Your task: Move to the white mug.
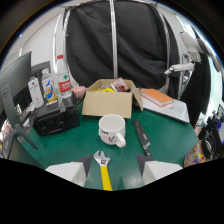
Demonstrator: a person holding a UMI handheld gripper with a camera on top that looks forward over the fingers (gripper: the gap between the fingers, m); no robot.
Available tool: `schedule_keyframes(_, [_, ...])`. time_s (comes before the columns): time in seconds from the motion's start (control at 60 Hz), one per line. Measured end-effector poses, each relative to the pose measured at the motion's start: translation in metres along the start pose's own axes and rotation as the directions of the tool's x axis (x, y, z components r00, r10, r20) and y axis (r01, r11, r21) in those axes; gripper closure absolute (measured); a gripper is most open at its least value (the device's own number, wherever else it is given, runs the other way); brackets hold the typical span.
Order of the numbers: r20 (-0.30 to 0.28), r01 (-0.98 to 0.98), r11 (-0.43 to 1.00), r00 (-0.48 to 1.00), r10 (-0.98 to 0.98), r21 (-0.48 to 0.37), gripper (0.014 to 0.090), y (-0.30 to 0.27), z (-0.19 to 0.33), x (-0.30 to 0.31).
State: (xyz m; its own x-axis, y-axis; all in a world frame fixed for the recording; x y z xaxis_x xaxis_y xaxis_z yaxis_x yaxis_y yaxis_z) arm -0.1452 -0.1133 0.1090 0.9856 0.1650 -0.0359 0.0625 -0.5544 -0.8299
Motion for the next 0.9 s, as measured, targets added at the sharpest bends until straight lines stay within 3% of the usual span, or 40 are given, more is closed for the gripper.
schedule_keyframes(0.267, [0.005,-0.012,1.0,1.0,0.012,-0.021,0.0191,0.001,0.053,-0.015])
schedule_keyframes(0.9, [0.003,-0.036,0.999,0.999,0.036,-0.028,0.0198,0.001,0.062,-0.018])
